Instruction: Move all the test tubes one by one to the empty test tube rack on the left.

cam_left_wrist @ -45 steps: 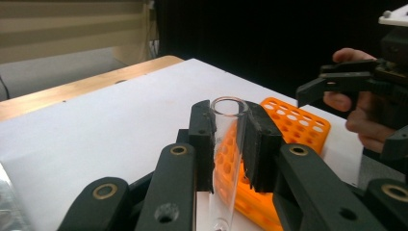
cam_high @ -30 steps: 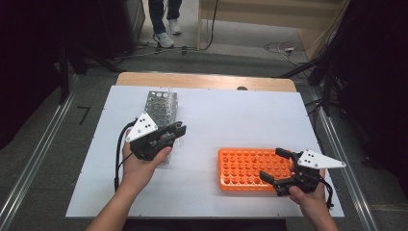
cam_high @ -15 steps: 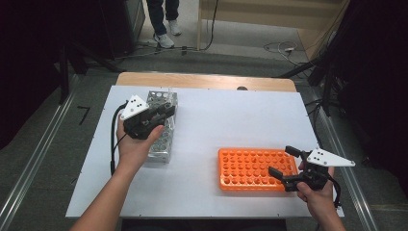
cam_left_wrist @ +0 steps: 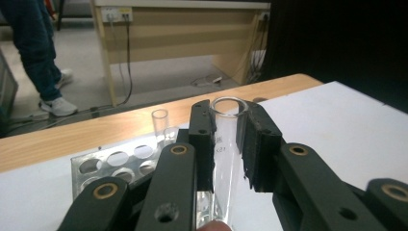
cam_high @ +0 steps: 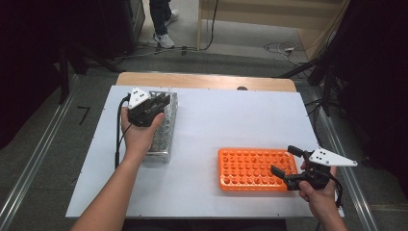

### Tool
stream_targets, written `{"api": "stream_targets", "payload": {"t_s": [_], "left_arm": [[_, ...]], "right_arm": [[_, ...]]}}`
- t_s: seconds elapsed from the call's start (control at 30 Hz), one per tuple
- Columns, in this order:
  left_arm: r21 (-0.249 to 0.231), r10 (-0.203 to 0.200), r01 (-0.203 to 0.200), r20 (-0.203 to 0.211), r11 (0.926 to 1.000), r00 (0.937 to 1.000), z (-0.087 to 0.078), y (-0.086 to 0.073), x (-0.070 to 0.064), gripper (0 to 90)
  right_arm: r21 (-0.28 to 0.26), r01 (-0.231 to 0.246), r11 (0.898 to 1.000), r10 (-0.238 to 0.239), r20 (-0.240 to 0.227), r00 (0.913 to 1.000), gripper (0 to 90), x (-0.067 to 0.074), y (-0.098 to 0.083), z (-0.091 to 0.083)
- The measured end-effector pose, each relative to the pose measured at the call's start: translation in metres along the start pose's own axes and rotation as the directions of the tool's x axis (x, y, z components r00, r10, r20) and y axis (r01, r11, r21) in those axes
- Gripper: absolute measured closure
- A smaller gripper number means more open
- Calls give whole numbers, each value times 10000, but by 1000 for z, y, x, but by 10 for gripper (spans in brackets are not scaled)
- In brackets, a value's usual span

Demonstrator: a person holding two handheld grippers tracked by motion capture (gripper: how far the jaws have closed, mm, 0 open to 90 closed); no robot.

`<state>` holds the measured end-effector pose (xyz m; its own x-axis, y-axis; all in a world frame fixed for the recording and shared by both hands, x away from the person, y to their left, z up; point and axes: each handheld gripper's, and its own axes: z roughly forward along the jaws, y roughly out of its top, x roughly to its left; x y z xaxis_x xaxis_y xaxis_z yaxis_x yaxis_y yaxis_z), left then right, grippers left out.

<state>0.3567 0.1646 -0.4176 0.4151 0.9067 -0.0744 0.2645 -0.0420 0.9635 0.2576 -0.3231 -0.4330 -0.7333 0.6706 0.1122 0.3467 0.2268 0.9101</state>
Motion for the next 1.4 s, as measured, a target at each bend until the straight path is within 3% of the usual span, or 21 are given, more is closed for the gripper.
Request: {"api": "stream_targets", "payload": {"t_s": [0.17,0.33,0.47,0.57,0.63,0.77,0.83,0.97,1.1,1.4], "left_arm": [[269,203,-197,-187,9994,9996,7,-5,0,764],[997,472,-442,-281,9940,9985,12,-9,-4,761],[1599,447,-397,-280,9863,9986,14,-12,-4,750],[1805,269,-224,-225,9833,9994,13,-11,-3,674],[1816,148,-111,-194,9833,9997,10,-9,-3,612],[1632,-275,293,-133,9862,9995,1,-6,-2,392],[1556,-450,438,45,9869,9990,-5,-4,-3,265],[1353,-669,616,351,9889,9971,-21,-4,-5,99],[1227,-733,633,785,9904,9942,-39,-8,-11,23],[656,-633,552,1269,9963,9899,-82,-16,-22,0]], "right_arm": [[-17,-29,10000,29,24,10000,0,0,0,0],[-21,-1,10000,1,48,10000,0,-1,0,0],[-13,-13,10000,13,50,10000,0,-1,-1,0],[2,-30,10000,30,88,10000,0,-2,-1,0],[-2,-31,10000,31,94,10000,0,-2,-1,1],[38,-61,10000,60,135,9999,0,-3,-2,1],[48,-50,10000,50,141,9999,0,-4,-2,1],[44,-89,10000,88,183,9998,0,-5,-3,2],[45,-103,9999,102,227,9997,0,-6,-3,1],[69,-168,9998,165,357,9992,0,-9,-5,2]]}}
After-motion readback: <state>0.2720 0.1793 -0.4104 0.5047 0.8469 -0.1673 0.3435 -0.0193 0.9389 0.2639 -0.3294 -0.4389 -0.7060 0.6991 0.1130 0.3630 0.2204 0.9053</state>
